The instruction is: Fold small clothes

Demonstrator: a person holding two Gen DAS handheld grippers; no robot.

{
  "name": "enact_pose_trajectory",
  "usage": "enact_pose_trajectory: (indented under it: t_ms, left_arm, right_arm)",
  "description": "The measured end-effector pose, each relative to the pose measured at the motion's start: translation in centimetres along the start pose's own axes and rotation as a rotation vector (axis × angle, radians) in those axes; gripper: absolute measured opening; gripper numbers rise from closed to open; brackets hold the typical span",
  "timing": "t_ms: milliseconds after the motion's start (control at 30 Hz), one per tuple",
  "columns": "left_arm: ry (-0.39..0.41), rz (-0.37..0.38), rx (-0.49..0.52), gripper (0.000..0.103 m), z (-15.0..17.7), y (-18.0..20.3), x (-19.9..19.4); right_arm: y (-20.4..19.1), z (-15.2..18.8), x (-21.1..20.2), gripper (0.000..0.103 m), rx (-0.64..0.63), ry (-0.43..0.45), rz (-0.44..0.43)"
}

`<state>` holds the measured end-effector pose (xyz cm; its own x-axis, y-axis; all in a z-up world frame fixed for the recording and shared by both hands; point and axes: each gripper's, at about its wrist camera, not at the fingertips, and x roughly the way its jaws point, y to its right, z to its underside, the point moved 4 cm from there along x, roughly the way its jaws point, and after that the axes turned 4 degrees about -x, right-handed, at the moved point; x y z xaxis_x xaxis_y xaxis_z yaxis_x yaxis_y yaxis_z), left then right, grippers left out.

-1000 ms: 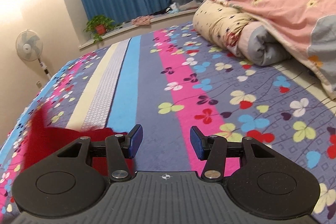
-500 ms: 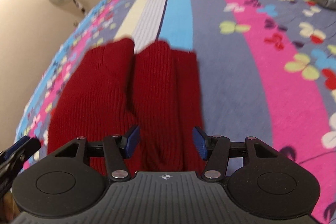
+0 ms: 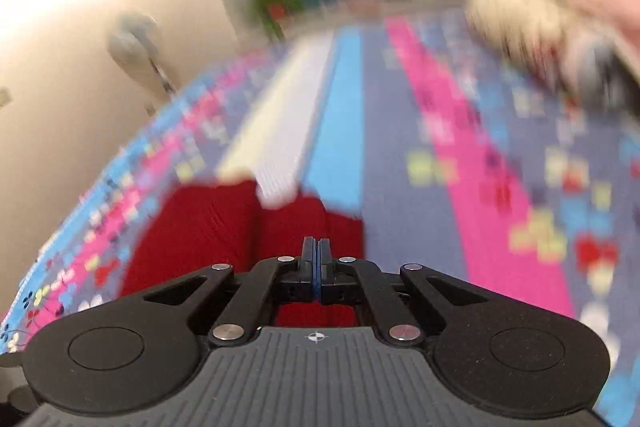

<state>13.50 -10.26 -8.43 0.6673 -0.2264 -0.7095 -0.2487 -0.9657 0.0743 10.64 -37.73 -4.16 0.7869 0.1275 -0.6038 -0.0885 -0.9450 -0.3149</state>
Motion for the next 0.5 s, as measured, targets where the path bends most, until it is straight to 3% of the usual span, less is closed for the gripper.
enact_pose_trajectory:
  t_ms: [33,100,167,200,233,400,467,500]
  left_arm:
    - [0.005,0.0,-0.009,0.051,-0.2,-0.2,0.1]
    - [0.022,-0.001,-0.038,0.051,-0.5,-0.4,-0.3]
    - [0.03,-0.003,-0.065,0.052,-0.6,-0.7,-0.6]
    - [0.029,-0.003,-0.075,0.052,-0.5,-0.8,-0.7]
    - [0.025,0.0,-0.076,0.052,-0.3,-0.8,-0.7]
    - [-0.012,-0.003,-0.018,0.06,1.1,-0.3,0.0]
    - [-0.02,0.006,-0.029,0.061,1.3,-0.4,0.0]
    - [-0.021,0.008,-0.032,0.061,1.3,-0.5,0.0]
  right_arm:
    - [0.3,0.5,0.9,0.004,0.031,-0.05,-0.029]
    - [-0.9,1.0,1.5,0.007,0.023,-0.074,-0.105]
    - [-2.8,1.3,1.9,0.042,-0.056,-0.075,-0.158]
    - [-3.7,1.6,2.2,0.071,-0.09,-0.085,-0.184]
    - [-4.2,1.9,2.7,0.083,-0.11,-0.1,-0.196]
    - [-5.9,5.3,5.4,0.076,-0.268,-0.275,-0.147]
    - [-6.2,5.9,6.2,0.063,-0.311,-0.304,-0.104]
    - [-6.3,5.8,6.2,0.047,-0.324,-0.294,-0.092]
